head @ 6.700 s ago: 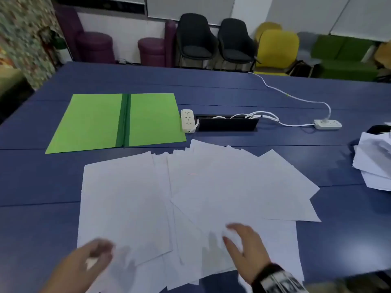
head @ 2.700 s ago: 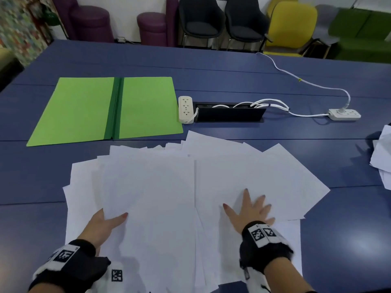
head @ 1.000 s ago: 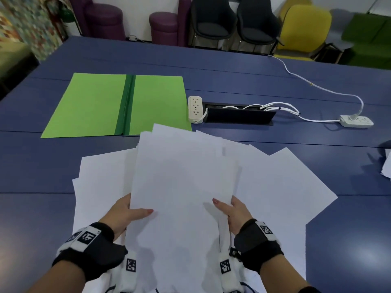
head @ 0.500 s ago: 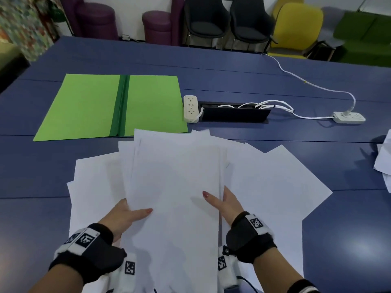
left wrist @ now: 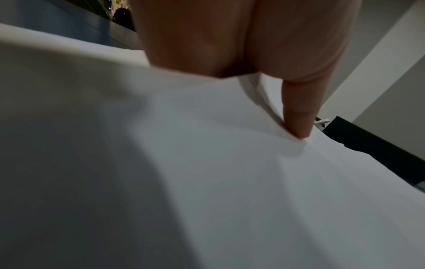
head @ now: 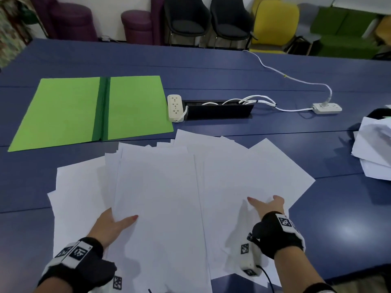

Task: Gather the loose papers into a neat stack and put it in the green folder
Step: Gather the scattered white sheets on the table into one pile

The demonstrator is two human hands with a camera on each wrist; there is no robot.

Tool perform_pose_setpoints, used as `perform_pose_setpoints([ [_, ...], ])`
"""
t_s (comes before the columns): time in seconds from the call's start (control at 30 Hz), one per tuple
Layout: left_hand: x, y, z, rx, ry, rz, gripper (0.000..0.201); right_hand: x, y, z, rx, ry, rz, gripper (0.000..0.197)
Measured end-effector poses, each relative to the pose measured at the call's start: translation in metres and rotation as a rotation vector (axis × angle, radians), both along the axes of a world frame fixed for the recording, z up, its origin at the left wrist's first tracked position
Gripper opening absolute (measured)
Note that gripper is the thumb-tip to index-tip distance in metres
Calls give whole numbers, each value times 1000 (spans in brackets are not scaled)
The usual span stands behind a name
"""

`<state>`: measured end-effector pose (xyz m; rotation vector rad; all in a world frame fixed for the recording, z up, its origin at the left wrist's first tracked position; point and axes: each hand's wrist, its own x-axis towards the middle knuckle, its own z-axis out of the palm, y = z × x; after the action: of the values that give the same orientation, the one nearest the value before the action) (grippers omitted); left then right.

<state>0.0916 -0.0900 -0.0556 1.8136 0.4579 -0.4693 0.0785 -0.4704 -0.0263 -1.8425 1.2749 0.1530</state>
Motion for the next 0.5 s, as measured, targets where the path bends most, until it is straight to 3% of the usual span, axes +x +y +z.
perform_pose_setpoints([
  [0.2, -3, -1, 3, 21, -16, -7, 37, 0, 15, -18, 16, -23, 128, 66],
  [0.23, -3, -1, 4, 19, -20, -5, 35, 0, 18, -17, 41, -8, 153, 57],
  [0.3, -4, -2, 6, 9, -26, -1, 31, 3, 21, -18, 77, -31, 206, 19],
  [0.33, -5, -2, 7, 6, -26, -4, 29, 4, 22, -20, 65, -56, 216, 25],
  [0.4, -6, -2, 10, 2, -31, -12, 27, 5, 25, -18, 15, -68, 267, 18],
  [0.47, -8, -2, 12, -7, -50, -19, 26, 4, 27, -13, -21, -97, 277, 47],
  [0.5, -9, -2, 13, -9, -64, -17, 26, 2, 27, -7, -52, -129, 259, 48],
])
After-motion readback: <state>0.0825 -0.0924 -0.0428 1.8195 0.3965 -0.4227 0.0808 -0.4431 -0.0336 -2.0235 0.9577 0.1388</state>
